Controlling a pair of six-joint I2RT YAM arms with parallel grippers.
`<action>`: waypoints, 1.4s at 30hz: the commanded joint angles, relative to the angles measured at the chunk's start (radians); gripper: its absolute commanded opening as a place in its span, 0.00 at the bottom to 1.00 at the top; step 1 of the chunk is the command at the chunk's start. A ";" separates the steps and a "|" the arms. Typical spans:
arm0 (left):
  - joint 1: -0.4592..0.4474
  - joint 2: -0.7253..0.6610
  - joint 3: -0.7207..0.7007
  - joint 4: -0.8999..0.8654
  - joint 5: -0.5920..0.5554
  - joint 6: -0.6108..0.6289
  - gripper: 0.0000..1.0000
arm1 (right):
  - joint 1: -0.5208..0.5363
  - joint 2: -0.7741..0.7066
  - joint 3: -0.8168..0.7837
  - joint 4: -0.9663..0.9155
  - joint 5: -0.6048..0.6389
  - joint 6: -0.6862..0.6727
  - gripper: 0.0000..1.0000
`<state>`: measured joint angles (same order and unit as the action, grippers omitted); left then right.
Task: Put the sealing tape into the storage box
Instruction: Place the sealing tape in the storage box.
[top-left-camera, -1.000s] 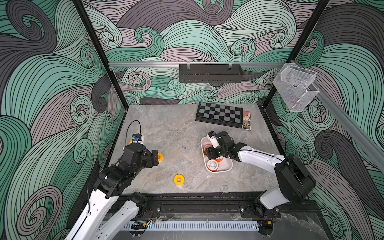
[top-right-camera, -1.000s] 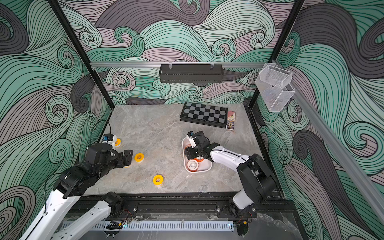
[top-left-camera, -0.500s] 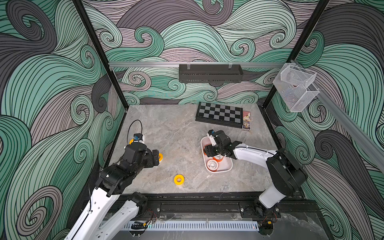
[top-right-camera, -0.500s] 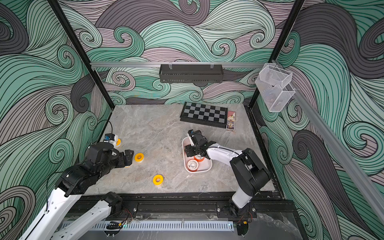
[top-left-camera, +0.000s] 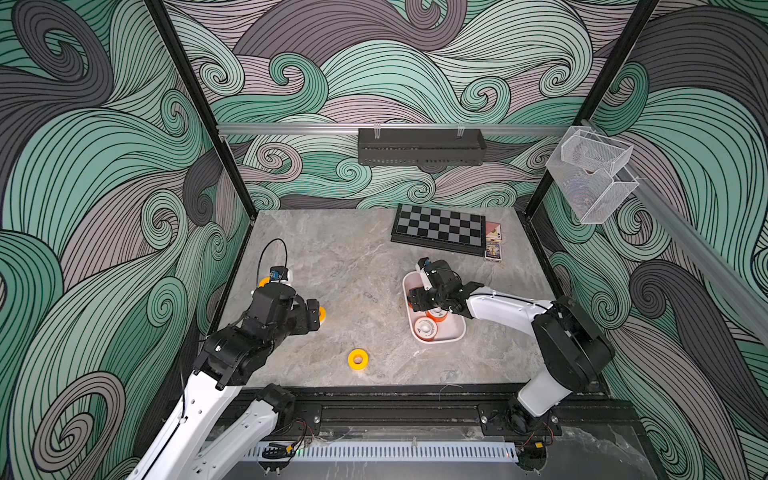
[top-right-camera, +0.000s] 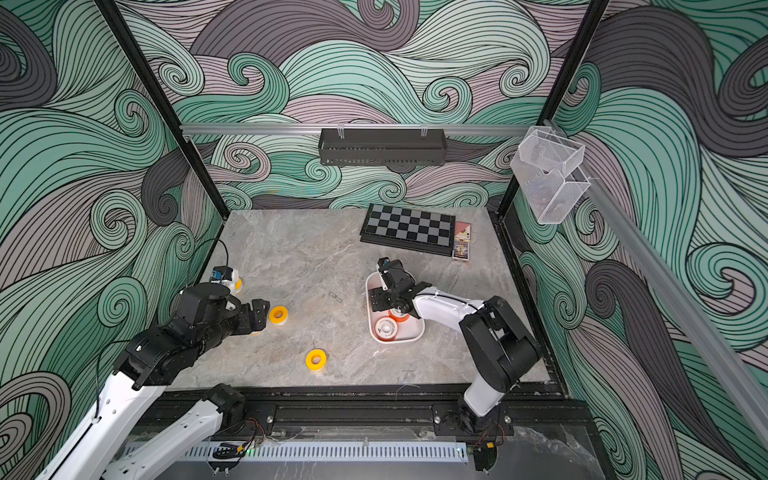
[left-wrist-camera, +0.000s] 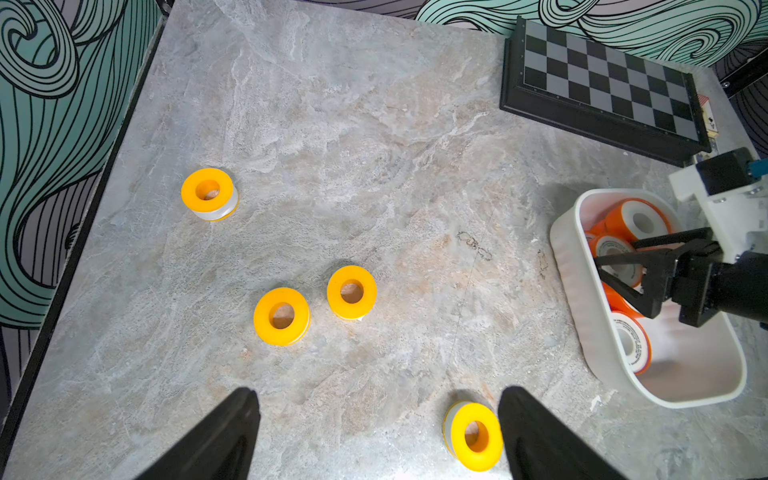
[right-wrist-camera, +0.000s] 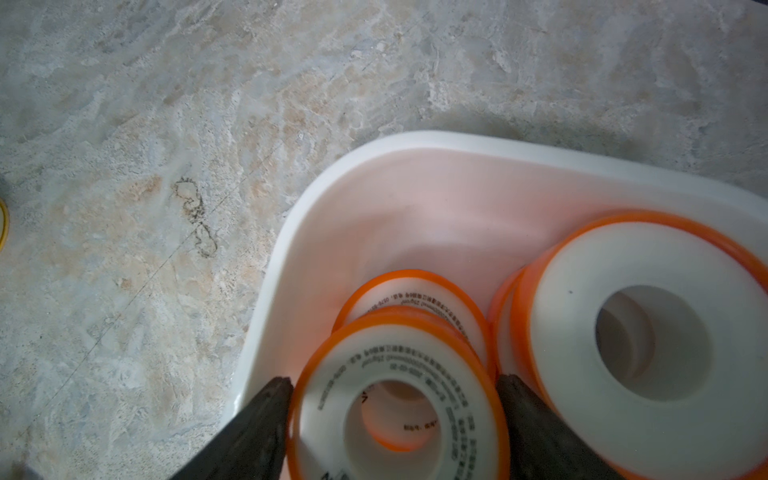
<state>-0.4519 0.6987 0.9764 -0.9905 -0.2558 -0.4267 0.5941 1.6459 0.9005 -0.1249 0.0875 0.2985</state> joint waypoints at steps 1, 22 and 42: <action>0.008 0.004 -0.002 0.009 0.009 0.016 0.94 | -0.002 -0.002 0.021 0.010 0.022 0.009 0.81; 0.007 0.001 -0.002 0.009 0.008 0.015 0.94 | -0.003 -0.175 -0.038 -0.042 0.010 0.018 0.83; 0.008 0.002 -0.001 0.009 0.011 0.015 0.94 | -0.003 -0.221 -0.157 -0.109 -0.173 -0.044 0.30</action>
<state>-0.4519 0.6987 0.9764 -0.9901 -0.2531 -0.4263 0.5941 1.3979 0.7483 -0.2485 -0.0505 0.2531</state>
